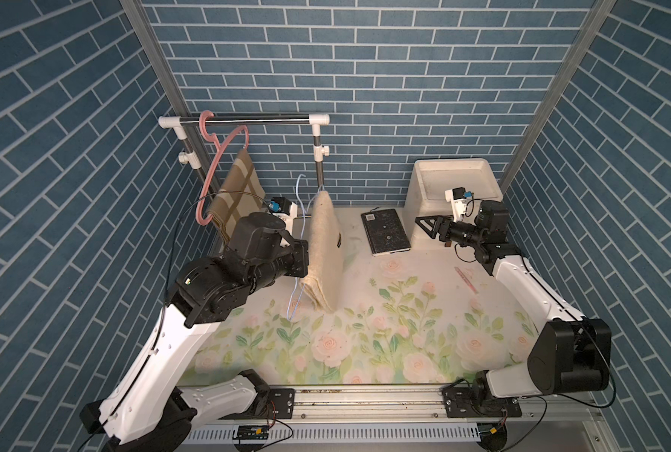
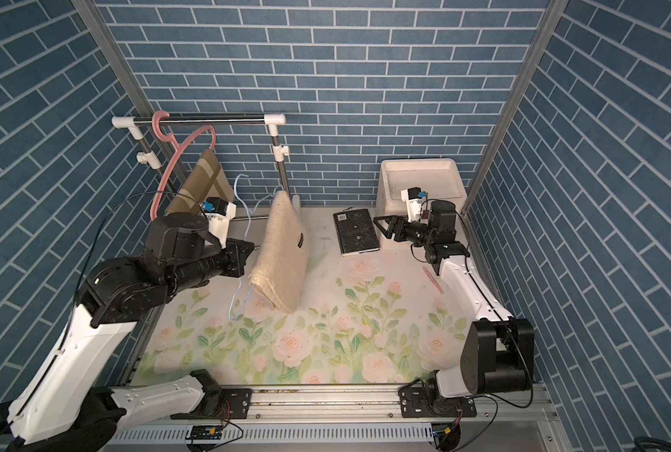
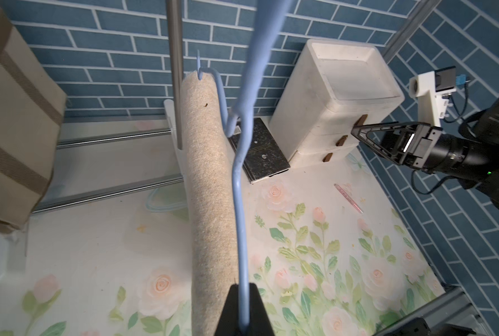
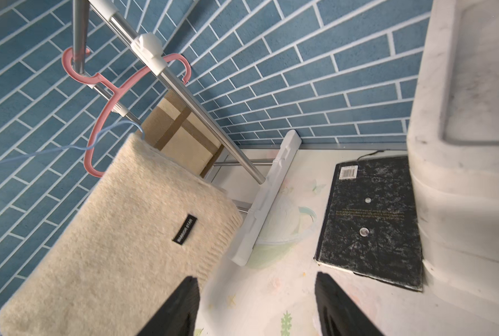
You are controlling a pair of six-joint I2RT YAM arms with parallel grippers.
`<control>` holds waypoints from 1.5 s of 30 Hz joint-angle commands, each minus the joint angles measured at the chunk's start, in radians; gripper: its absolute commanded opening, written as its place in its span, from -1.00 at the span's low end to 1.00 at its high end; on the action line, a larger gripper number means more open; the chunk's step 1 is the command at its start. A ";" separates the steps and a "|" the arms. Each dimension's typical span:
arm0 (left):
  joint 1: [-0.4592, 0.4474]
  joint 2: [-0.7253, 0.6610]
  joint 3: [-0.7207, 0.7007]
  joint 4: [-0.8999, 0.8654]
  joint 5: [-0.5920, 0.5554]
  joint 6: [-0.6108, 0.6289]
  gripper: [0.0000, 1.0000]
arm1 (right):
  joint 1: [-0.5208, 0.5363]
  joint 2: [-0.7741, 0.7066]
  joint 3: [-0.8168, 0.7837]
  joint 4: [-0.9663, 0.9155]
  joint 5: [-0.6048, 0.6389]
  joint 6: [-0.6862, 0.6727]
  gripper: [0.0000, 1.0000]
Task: Hang the scarf on the hanger
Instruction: Place the hanger at the clothesline.
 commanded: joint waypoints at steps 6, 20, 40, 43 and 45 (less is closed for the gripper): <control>0.245 0.094 0.076 0.023 -0.009 0.270 -1.00 | -0.003 -0.005 -0.059 -0.011 0.007 -0.019 0.36; 0.519 0.468 0.412 0.202 0.333 0.427 -1.00 | -0.002 -0.022 -0.097 0.038 -0.051 0.011 0.36; 0.686 0.774 0.685 0.374 0.526 0.379 -1.00 | -0.003 -0.034 -0.132 0.033 -0.051 0.027 0.37; 0.693 0.801 0.680 0.385 0.535 0.366 -1.00 | -0.003 -0.035 -0.135 0.033 -0.047 0.035 0.37; 0.693 0.811 0.660 0.384 0.538 0.364 -1.00 | -0.002 -0.036 -0.137 0.034 -0.039 0.038 0.37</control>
